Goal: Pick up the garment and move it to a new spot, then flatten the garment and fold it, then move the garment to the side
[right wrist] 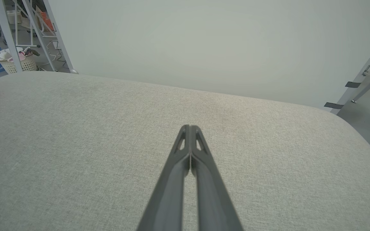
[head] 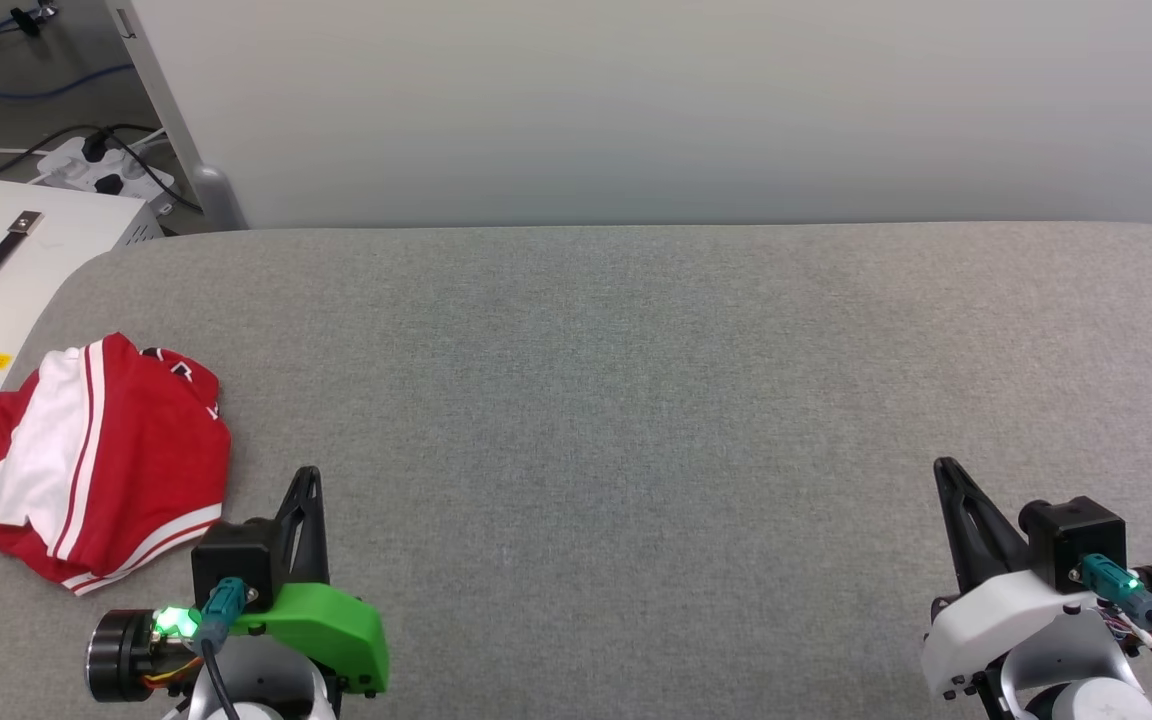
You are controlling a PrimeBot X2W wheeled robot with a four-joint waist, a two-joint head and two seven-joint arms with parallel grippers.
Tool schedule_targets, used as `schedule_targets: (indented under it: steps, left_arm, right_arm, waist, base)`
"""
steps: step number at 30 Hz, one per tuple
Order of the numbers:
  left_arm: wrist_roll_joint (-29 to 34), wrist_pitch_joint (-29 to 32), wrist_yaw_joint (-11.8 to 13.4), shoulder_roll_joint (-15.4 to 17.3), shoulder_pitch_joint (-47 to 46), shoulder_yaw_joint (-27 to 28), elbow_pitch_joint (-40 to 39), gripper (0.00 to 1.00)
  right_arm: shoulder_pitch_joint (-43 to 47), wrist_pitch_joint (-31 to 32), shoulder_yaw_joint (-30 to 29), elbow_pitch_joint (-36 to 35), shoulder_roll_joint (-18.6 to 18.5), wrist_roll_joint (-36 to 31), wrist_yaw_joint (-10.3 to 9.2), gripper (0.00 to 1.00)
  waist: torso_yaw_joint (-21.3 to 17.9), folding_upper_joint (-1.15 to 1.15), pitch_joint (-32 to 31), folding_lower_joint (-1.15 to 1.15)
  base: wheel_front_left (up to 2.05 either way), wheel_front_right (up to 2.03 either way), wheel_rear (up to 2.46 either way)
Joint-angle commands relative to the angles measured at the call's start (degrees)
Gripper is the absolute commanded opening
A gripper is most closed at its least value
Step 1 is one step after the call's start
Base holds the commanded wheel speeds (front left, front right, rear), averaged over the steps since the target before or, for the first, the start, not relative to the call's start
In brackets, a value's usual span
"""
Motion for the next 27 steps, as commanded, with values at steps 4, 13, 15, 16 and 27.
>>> schedule_targets:
  steps: [4,13,15,16,27]
  left_arm:
    - [0.5,0.0,0.2,-0.3,-1.0,0.0,-0.1,0.0]
    - [0.5,0.0,0.2,-0.3,-1.0,0.0,-0.1,0.0]
    - [0.5,0.0,0.2,-0.3,-1.0,0.0,-0.1,0.0]
    - [0.5,0.0,0.2,-0.3,-1.0,0.0,-0.1,0.0]
    - [0.5,0.0,0.2,-0.3,-1.0,0.0,-0.1,0.0]
  right_arm:
    - [-0.9,0.0,0.0,-0.2,0.0,-0.6,-0.04,0.0]
    - [-0.9,0.0,0.0,-0.2,0.0,-0.6,-0.04,0.0]
    - [-0.9,0.0,0.0,-0.2,0.0,-0.6,-0.04,0.0]
    - [-0.9,0.0,0.0,-0.2,0.0,-0.6,-0.04,0.0]
    - [-0.9,0.0,0.0,-0.2,0.0,-0.6,-0.04,0.0]
  waist:
    - [0.0,0.0,0.0,0.0]
    - [0.0,0.0,0.0,0.0]
    - [0.0,0.0,0.0,0.0]
    - [0.0,0.0,0.0,0.0]
    - [0.0,0.0,0.0,0.0]
  base:
    - [0.0,0.0,0.0]
    - [0.0,0.0,0.0]
    - [0.0,0.0,0.0]
    - [0.0,0.0,0.0]
    - [0.0,0.0,0.0]
